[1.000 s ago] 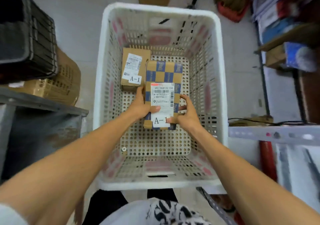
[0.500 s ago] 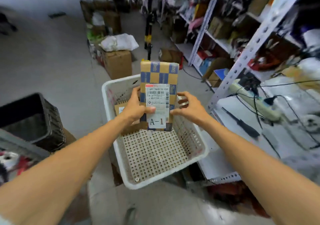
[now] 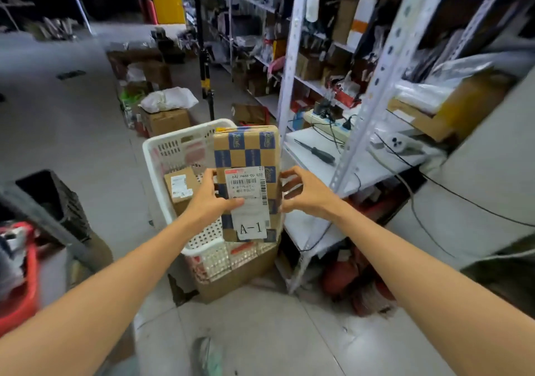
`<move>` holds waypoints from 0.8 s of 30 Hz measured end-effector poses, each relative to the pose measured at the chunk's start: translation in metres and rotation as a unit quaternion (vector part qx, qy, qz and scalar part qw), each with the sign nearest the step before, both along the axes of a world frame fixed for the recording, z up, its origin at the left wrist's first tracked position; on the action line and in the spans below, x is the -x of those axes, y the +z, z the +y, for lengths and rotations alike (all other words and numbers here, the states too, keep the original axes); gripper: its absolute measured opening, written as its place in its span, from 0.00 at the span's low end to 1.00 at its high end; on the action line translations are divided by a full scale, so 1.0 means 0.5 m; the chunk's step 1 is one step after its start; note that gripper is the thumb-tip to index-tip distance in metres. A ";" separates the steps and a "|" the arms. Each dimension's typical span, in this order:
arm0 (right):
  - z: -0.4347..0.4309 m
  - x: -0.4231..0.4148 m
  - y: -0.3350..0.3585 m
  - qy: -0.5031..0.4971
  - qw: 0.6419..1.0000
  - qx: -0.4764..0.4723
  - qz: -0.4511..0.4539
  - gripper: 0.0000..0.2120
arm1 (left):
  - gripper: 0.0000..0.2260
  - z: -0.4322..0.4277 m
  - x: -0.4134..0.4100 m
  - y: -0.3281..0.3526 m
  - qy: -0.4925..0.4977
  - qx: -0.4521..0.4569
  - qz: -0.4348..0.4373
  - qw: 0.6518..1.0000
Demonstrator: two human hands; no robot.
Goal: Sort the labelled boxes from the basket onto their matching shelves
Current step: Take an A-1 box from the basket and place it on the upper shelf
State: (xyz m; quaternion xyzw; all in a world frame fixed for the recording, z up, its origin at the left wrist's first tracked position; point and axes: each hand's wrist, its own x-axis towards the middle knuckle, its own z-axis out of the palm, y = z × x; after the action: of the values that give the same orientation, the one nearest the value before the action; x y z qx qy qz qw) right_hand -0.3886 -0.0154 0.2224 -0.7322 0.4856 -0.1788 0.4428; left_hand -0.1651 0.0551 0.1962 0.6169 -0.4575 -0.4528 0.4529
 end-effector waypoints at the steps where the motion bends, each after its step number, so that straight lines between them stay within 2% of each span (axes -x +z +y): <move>1: 0.026 0.030 0.001 -0.007 1.000 0.005 0.005 0.31 | 0.26 0.018 0.028 0.000 -0.010 0.003 -0.007 1.000; 5: 0.120 0.177 0.018 -0.092 0.996 0.022 0.001 0.26 | 0.27 0.047 0.180 0.009 -0.049 0.018 -0.022 0.998; 8: 0.180 0.316 0.043 -0.165 0.985 0.047 0.007 0.22 | 0.27 0.039 0.326 0.024 -0.104 0.027 0.000 0.994; 12: 0.258 0.526 0.084 -0.292 0.953 0.080 0.004 0.20 | 0.24 0.021 0.559 0.068 -0.207 0.050 0.051 0.976; 14: 0.303 0.629 0.115 -0.364 0.927 0.092 0.001 0.19 | 0.22 0.010 0.679 0.099 -0.281 0.060 0.068 0.955; 18: 0.398 0.822 0.167 -0.494 0.861 0.119 0.020 0.19 | 0.28 -0.011 0.926 0.169 -0.405 0.095 0.076 0.906; 20: 0.429 0.872 0.188 -0.520 0.844 0.130 0.035 0.17 | 0.27 -0.013 1.007 0.199 -0.430 0.125 0.050 0.893; 24: 0.486 0.974 0.237 -0.593 0.789 0.145 0.074 0.18 | 0.24 -0.026 1.192 0.248 -0.538 0.118 0.056 0.833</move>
State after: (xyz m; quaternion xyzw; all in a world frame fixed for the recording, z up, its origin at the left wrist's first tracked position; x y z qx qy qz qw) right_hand -0.8757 0.2275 0.3409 -0.3671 0.8242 -0.4192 0.1013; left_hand -0.7609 0.0423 0.3202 0.1890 -0.7412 -0.6012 0.2314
